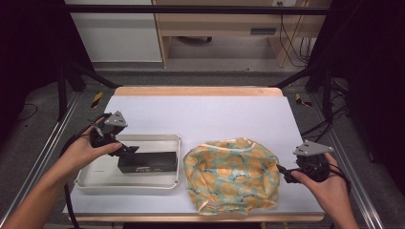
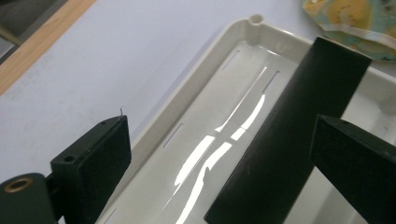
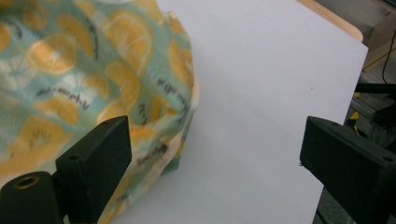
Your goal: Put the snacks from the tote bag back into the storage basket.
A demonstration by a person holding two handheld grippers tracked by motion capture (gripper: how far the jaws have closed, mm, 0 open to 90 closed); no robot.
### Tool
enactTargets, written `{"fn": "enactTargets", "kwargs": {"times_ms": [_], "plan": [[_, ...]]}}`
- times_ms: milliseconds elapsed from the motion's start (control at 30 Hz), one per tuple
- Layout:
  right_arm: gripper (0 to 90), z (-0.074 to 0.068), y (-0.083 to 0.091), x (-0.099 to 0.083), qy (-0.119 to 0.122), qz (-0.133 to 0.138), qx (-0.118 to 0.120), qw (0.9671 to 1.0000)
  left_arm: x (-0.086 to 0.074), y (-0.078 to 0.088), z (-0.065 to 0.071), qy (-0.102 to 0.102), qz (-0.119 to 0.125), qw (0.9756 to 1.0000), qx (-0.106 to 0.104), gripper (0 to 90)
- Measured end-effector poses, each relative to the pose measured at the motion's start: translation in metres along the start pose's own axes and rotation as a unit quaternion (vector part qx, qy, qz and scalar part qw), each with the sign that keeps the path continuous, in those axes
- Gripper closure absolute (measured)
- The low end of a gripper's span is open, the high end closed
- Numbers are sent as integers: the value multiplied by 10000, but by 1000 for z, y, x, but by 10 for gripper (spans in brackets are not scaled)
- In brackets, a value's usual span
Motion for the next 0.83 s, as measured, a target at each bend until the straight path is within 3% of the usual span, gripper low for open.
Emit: {"fn": "enactTargets", "kwargs": {"times_ms": [133,200,267,333,367,400,433,467,500,533,567,600,667,733,800,833], "plan": [[93,7,-8,5,-424,151,-77,9990,-16,1,-13,378,221,9989,140,52],[93,12,-13,5,-595,186,-174,9979,-24,0,-21,419,391,9982,146,50],[94,15,-18,5,-771,232,-267,9964,-34,0,-30,738,559,9955,191,50],[98,19,-21,4,-906,253,-341,9950,-45,0,-40,929,642,9930,346,52],[100,23,-24,2,-974,235,-483,9938,-49,-1,-45,912,754,9922,384,52],[104,27,-27,-1,-1017,201,-603,9928,-55,-1,-49,1067,799,9900,459,54],[105,29,-29,-3,-1101,181,-666,9915,-31,-13,-39,2967,2393,9233,476,54],[106,32,-31,-5,-1190,183,-726,9901,-39,-12,-44,2974,2373,9233,525,55],[107,34,-34,-7,-1240,170,-797,9889,-54,-9,-50,2726,2033,9380,675,55],[107,36,-36,-10,-1276,163,-841,9881,-60,-8,-53,2796,2033,9351,786,55],[107,36,-38,-12,-1341,161,-890,9868,-61,-9,-54,3037,2266,9217,832,55],[107,37,-40,-14,-1354,137,-983,9858,-65,-9,-55,3155,2400,9143,828,55],[107,39,-41,-18,-1471,189,-1134,9824,-76,-7,-58,3194,2403,9126,863,55],[107,39,-41,-21,-1674,397,-1195,9778,-83,-8,-59,3096,2105,9223,960,55],[107,40,-41,-25,-1713,485,-1338,9749,-80,-7,-59,3193,2310,9125,1103,53],[107,40,-40,-26,-1723,497,-1374,9741,-80,-5,-58,3163,2310,9133,1117,54]]}}
Point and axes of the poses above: each handheld gripper's, and its own axes: y roughly backward along the jaws, x roughly out of its top, z roughly to its right, the point moved 6 cm from there along -y, roughly forward along the jaws, and after that the axes turned 5 degrees about -z, right-handed, at the moved point
